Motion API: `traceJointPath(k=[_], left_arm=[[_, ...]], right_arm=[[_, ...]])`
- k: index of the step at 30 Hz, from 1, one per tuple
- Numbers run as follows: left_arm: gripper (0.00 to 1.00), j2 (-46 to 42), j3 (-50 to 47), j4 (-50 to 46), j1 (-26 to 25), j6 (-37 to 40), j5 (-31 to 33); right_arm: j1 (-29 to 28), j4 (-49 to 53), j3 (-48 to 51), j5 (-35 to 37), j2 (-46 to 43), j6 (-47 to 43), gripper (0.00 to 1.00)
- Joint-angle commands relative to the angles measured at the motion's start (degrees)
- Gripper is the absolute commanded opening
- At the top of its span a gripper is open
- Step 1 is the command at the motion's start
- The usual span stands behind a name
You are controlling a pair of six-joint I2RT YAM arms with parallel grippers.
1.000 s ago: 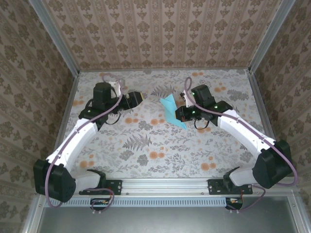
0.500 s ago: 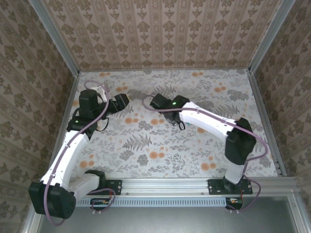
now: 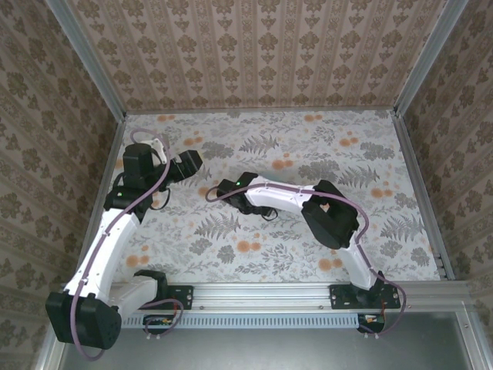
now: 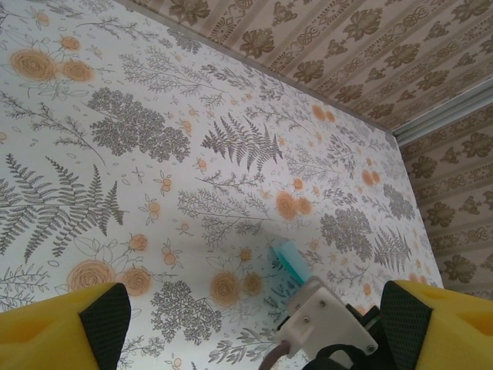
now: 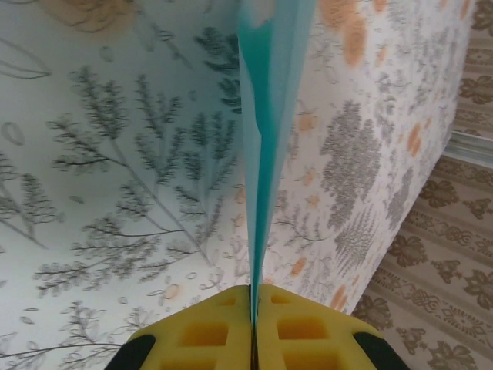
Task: Fold a paper plane with a square sheet of paper (fold left side to right side)
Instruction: Turn over the paper at the center of the table.
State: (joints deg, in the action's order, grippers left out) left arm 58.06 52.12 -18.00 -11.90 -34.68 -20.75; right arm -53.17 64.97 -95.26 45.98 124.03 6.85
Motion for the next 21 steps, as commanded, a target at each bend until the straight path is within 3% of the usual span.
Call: traceJointPath(k=[1, 5, 11, 21], left_arm=[[0.88, 0.05, -0.71, -0.22, 0.55, 0.66, -0.58], [0.88, 0.64, -0.72, -0.18, 0.5, 0.57, -1.16], [0.89, 1.68, -0.68, -0.61, 0.55, 0.44, -2.82], [0.86, 7.82, -3.97, 3.57, 0.48, -3.38, -10.97]], right_arm=[[-0.71, 3.0, -1.69, -4.71, 1.87, -0.99, 0.09], [-0.8, 2.62, -1.53, -11.01, 2.38, -0.46, 0.12], [-0.29, 1.2, -0.74, -20.27, 1.32, 0.74, 0.26], [3.41, -6.4, 8.33, -36.11, -12.63, 5.55, 0.51]])
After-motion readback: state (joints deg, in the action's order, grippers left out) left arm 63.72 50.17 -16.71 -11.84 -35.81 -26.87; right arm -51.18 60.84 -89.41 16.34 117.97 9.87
